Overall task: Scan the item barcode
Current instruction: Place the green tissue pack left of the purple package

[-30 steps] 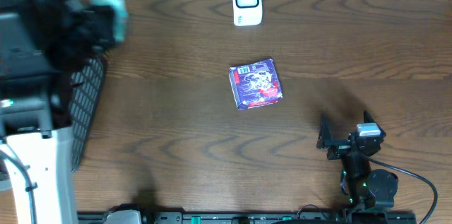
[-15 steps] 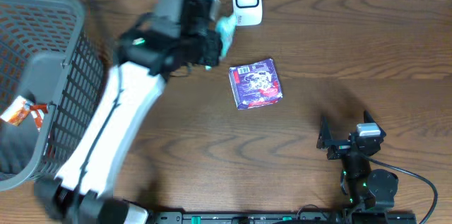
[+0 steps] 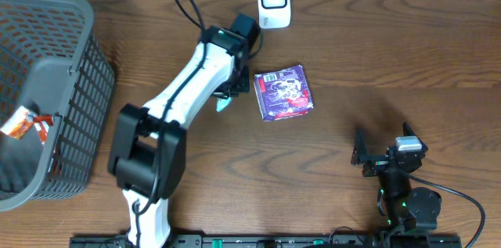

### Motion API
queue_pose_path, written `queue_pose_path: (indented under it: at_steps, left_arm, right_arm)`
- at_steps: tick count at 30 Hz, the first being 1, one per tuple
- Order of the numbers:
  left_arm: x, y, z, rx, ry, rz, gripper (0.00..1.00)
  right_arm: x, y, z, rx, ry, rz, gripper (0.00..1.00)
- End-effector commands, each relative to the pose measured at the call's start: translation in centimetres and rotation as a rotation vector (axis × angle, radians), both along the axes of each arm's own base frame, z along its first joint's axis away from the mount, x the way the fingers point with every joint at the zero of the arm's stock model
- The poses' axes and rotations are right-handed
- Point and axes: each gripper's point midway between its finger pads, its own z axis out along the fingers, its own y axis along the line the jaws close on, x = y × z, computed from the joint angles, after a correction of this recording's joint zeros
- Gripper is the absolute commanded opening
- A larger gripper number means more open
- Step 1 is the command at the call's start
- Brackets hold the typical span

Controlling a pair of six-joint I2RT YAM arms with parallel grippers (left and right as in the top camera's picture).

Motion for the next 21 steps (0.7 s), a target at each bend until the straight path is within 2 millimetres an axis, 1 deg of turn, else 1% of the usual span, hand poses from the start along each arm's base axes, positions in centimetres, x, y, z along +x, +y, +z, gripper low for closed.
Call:
queue_pose_path:
  at_steps: [1, 6, 9, 13, 16, 18, 21]
  left_arm:
    - [-1.0, -2.1, -1.8, -0.037, 0.051, -0.001, 0.07]
    - [-1.4, -5.0, -3.1, -0.047, 0.041, -0.099, 0.07]
    - [-1.9, -6.7, -3.3, -0.053, 0.028, -0.165, 0.07]
    - [-1.7, -8.7, -3.2, -0.072, -0.013, -0.268, 0.07]
    - [-1.3, -9.4, -2.9, -0.084, -0.037, -0.295, 0.07]
    - [-0.9, -9.9, -2.4, -0.107, -0.048, -0.297, 0.07]
    - [0.2, -10.4, -0.9, -0.127, -0.088, -0.324, 0.07]
  right_arm:
    - [-0.1, 0.3, 0.0, 0.014, 0.001, 0.015, 0.99]
    - [-0.1, 0.3, 0.0, 0.014, 0.001, 0.015, 0.99]
    - [-0.1, 0.3, 0.0, 0.014, 0.001, 0.015, 0.99]
    - [-0.1, 0.3, 0.0, 0.014, 0.001, 0.015, 0.99]
    - [-0.1, 0.3, 0.0, 0.014, 0.001, 0.015, 0.99]
    - [-0.1, 0.3, 0.0, 0.014, 0.001, 0.015, 0.99]
    - [-0.1, 0.3, 0.0, 0.014, 0.001, 0.015, 0.99]
